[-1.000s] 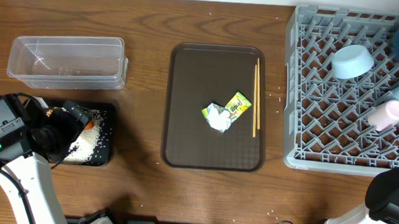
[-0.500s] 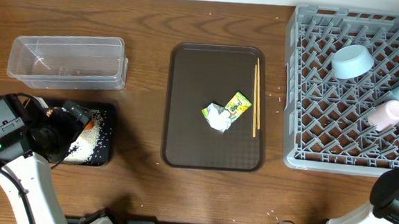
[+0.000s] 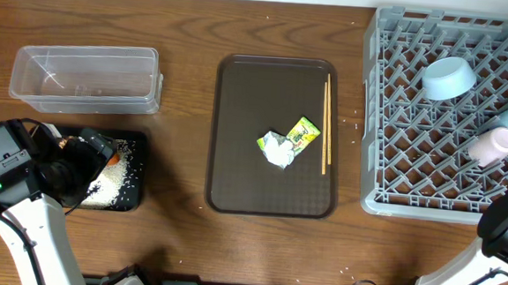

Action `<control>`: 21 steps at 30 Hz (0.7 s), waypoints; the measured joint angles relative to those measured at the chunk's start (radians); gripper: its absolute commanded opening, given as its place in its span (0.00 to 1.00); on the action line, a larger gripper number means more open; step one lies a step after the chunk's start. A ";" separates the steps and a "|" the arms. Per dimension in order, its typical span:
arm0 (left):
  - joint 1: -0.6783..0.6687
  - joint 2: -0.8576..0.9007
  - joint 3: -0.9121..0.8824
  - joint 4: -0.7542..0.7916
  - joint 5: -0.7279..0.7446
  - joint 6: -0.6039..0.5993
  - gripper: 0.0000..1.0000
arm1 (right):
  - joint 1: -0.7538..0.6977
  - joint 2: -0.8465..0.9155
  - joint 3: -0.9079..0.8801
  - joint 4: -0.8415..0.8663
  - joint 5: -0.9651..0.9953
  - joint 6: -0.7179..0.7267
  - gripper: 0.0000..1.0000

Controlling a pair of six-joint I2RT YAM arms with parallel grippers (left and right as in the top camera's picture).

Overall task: Sort waste into correct bins and load items into the dishwasher rack
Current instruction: 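Lift the blue plate and carry it into the rack's back, then stand the blue plate upright in the rack and release it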

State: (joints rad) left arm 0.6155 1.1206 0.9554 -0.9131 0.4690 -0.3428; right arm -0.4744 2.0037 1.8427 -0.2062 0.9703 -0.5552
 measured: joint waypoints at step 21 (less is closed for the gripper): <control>0.000 0.000 0.000 0.000 0.000 0.000 0.98 | 0.066 0.097 0.000 0.092 0.051 -0.147 0.02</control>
State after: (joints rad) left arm 0.6155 1.1206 0.9554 -0.9131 0.4690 -0.3428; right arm -0.4080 2.1002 1.8427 -0.1139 1.0214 -0.7021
